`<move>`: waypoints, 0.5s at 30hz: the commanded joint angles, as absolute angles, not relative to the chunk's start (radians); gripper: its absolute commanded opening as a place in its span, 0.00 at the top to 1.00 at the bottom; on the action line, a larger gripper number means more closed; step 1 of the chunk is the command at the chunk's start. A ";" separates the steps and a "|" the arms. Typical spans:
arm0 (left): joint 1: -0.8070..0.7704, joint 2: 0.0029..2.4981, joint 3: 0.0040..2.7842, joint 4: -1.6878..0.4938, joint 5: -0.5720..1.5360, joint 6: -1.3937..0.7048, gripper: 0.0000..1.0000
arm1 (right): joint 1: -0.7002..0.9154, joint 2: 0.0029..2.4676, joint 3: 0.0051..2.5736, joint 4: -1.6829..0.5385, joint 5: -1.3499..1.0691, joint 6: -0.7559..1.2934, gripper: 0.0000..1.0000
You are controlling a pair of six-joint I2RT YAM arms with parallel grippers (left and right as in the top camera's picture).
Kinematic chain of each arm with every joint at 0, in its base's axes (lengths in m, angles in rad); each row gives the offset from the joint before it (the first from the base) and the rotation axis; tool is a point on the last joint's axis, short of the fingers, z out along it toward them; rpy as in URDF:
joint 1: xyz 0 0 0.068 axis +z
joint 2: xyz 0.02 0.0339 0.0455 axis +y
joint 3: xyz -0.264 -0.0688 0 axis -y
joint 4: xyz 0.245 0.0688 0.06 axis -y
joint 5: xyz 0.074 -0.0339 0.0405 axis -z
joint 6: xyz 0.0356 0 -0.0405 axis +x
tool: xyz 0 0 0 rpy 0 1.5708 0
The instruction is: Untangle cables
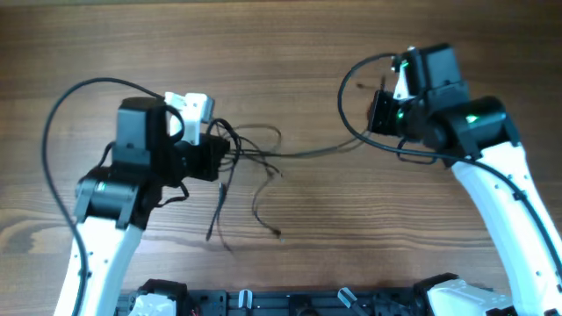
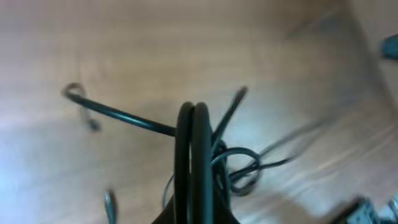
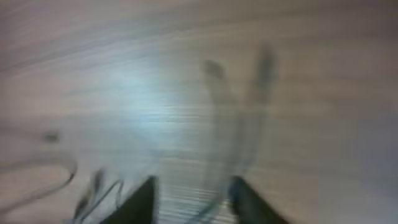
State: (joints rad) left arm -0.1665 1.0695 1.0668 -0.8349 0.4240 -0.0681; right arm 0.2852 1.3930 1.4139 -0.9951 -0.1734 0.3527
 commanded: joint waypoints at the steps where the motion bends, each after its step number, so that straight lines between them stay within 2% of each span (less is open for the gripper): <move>1: -0.159 0.955 1.082 -0.763 0.506 -0.067 0.96 | 0.295 1.368 1.459 -0.957 -0.592 0.101 0.48; 2: -0.159 0.931 1.082 -0.747 0.549 -0.067 0.96 | 0.310 1.348 1.467 -0.927 -0.683 0.042 0.44; 3: -0.159 0.912 1.082 -0.735 0.598 -0.067 0.96 | 0.332 1.326 1.469 -0.890 -0.756 -0.002 0.33; 4: -0.159 0.898 1.082 -0.729 0.636 -0.068 0.96 | 0.380 1.299 1.469 -0.828 -0.772 0.010 0.28; 5: -0.159 0.896 1.082 -0.729 0.644 -0.071 0.96 | 0.400 1.295 1.469 -0.812 -0.768 0.019 0.28; 7: -0.159 0.898 1.082 -0.729 0.642 -0.121 0.96 | 0.452 1.294 1.469 -0.776 -0.749 0.066 0.29; 11: -0.159 0.944 1.082 -0.725 0.639 -0.267 0.96 | 0.554 1.345 1.468 -0.767 -0.662 0.170 0.46; 15: -0.160 0.991 1.082 -0.725 0.640 -0.350 0.96 | 0.607 1.418 1.468 -0.767 -0.640 0.214 0.52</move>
